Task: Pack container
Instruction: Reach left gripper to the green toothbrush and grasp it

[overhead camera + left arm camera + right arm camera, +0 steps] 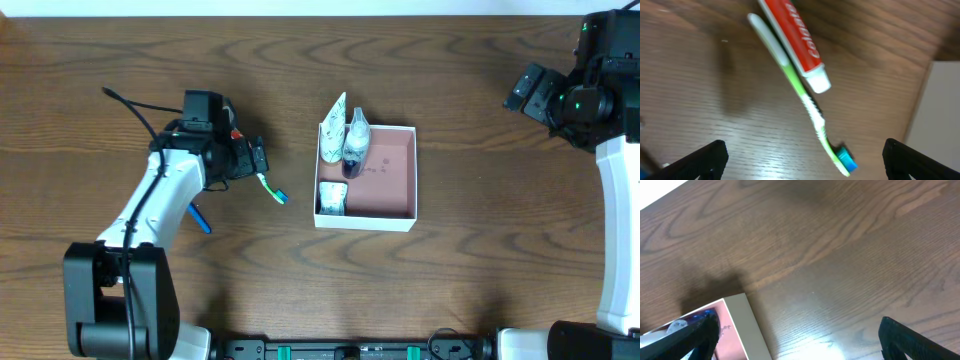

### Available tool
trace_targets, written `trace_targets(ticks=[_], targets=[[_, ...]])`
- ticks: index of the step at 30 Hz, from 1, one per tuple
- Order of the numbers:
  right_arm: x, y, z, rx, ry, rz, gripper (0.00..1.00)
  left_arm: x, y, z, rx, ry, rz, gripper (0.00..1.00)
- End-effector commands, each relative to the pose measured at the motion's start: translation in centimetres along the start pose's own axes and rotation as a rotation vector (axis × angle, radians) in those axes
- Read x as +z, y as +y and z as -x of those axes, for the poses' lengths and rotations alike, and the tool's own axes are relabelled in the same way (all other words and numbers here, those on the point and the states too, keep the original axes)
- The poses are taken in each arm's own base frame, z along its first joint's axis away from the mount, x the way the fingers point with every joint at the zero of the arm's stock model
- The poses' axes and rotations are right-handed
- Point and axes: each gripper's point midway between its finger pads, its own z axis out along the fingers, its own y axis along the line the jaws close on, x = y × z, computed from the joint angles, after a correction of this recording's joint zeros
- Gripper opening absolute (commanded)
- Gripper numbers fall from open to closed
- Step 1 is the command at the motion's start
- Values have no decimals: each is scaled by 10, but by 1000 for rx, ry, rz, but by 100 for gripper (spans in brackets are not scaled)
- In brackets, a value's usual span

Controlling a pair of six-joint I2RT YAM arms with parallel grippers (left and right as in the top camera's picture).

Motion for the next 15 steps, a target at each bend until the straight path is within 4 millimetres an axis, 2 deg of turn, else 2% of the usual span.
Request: trace_targets(ticks=[1, 6, 9, 15], targets=[[-1, -1, 2, 14, -7, -6, 99, -1, 8, 7, -22, -58, 138, 100], [-1, -1, 2, 14, -7, -6, 99, -2, -5, 6, -35, -86, 172, 100], [-1, -1, 2, 14, -7, -6, 99, 3, -6, 2, -94, -73, 175, 100], [-1, -1, 2, 14, -7, -6, 99, 30, -6, -20, -161, 49, 157, 99]])
